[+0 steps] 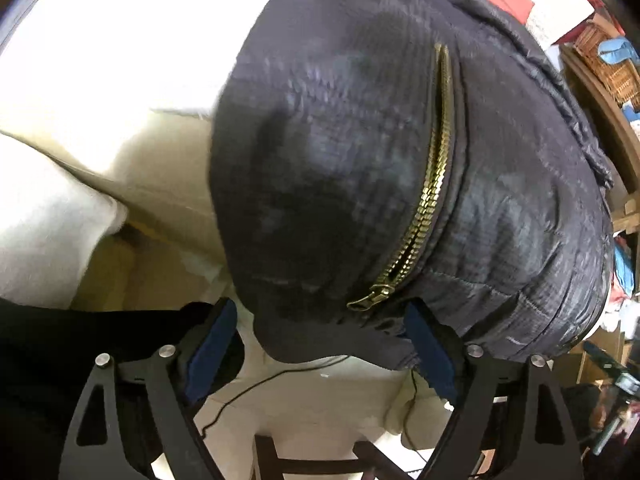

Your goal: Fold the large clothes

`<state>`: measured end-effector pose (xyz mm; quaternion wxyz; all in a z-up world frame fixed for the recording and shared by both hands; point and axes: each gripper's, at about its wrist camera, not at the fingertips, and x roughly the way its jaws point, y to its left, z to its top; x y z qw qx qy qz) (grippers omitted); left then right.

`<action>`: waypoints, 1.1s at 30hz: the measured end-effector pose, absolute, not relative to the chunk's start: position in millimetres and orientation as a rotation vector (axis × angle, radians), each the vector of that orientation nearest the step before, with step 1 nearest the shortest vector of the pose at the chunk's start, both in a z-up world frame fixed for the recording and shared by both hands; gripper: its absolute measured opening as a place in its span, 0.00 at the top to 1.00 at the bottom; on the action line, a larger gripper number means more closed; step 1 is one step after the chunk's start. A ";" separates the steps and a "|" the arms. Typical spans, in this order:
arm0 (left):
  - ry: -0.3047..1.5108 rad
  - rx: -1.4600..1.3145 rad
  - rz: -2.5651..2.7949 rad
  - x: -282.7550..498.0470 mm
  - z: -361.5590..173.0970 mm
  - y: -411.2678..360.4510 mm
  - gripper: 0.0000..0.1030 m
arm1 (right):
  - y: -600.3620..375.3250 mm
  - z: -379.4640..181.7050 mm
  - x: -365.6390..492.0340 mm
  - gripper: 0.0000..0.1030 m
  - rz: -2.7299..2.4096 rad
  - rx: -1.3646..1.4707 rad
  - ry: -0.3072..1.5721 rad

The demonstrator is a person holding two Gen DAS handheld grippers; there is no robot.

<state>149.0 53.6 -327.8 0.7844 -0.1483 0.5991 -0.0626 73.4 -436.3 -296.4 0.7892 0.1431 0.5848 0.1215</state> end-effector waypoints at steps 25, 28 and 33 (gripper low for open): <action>1.293 -0.425 -0.330 153.2 -350.2 42.7 0.30 | -376.6 -304.3 86.9 0.46 0.460 0.312 1.233; 1.321 -0.394 -0.336 154.3 -356.6 36.9 0.30 | -377.0 -324.1 101.2 0.30 0.412 0.370 1.286; 1.302 -0.423 -0.343 157.4 -360.4 43.4 0.61 | -367.9 -321.3 97.1 0.38 0.395 0.314 1.237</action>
